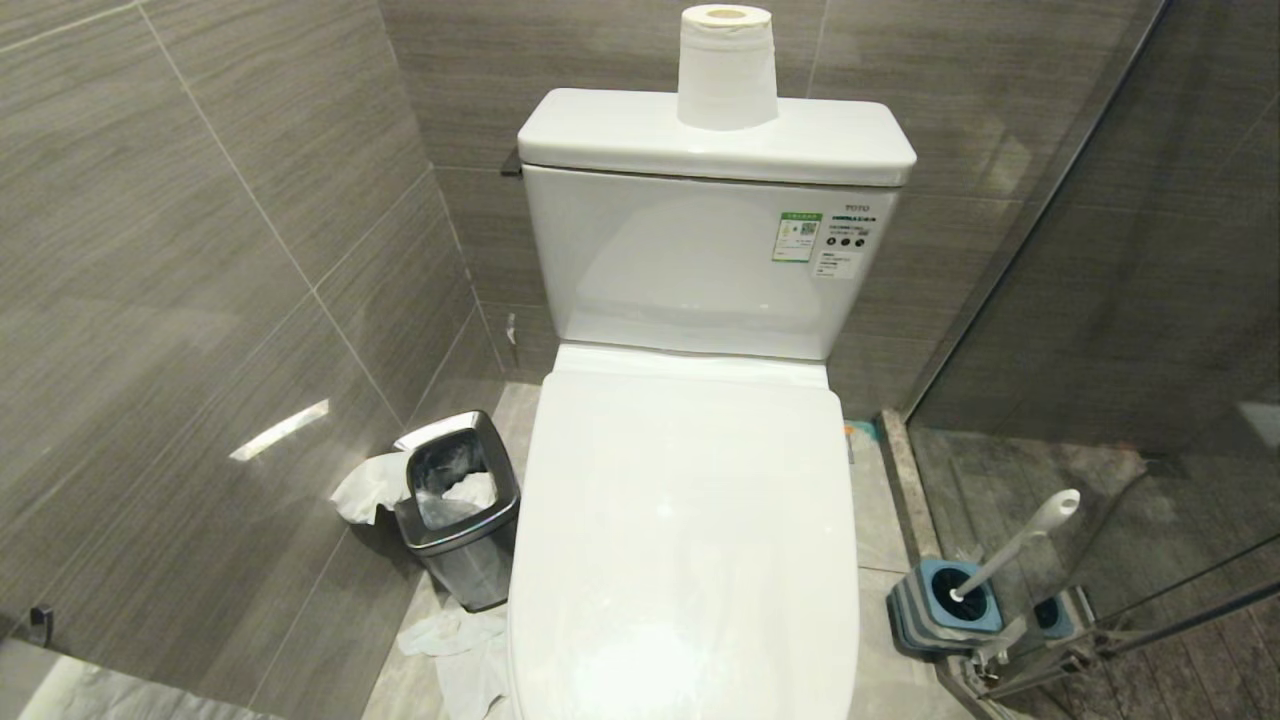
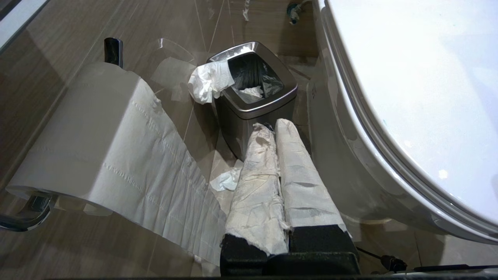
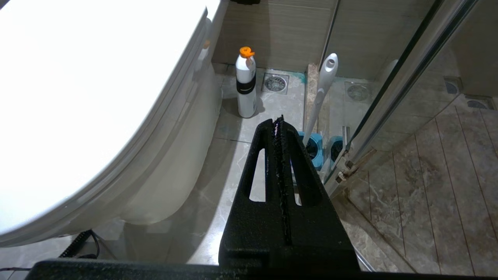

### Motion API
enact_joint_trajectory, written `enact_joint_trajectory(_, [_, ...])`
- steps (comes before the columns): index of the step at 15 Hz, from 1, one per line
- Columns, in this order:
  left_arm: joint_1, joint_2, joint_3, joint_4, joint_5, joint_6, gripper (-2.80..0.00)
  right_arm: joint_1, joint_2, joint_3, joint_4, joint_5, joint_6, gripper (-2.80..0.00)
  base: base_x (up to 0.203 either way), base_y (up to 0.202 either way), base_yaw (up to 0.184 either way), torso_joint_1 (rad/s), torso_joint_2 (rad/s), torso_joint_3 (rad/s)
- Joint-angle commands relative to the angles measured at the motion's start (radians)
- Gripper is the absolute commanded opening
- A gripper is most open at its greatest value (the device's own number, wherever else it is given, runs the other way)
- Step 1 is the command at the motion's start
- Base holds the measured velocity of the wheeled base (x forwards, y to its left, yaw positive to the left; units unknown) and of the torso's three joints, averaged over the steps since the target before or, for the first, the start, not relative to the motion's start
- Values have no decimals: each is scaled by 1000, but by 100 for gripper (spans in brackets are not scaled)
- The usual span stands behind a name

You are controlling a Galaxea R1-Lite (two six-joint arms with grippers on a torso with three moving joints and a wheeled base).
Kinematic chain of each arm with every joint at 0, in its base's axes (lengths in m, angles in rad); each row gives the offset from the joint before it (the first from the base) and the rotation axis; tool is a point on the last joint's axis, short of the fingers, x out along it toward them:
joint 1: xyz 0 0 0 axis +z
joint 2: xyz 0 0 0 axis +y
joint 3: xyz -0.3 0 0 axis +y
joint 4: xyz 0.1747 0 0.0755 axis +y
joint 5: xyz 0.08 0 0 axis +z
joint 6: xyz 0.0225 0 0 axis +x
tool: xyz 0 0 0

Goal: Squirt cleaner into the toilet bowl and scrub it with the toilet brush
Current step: Use the left hand to lift the toilet lid slightly

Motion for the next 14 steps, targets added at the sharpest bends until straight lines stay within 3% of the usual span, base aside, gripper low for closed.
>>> enact_joint_trajectory(1, [0,1,2,0,0,0,-280,2,2,0,0,0,1,-280,0,0,0,0,0,0])
enact_joint_trajectory(14, [0,1,2,0,-1,2,-280,0,2,0,0,0,1,-280,0,0,0,0,0,0])
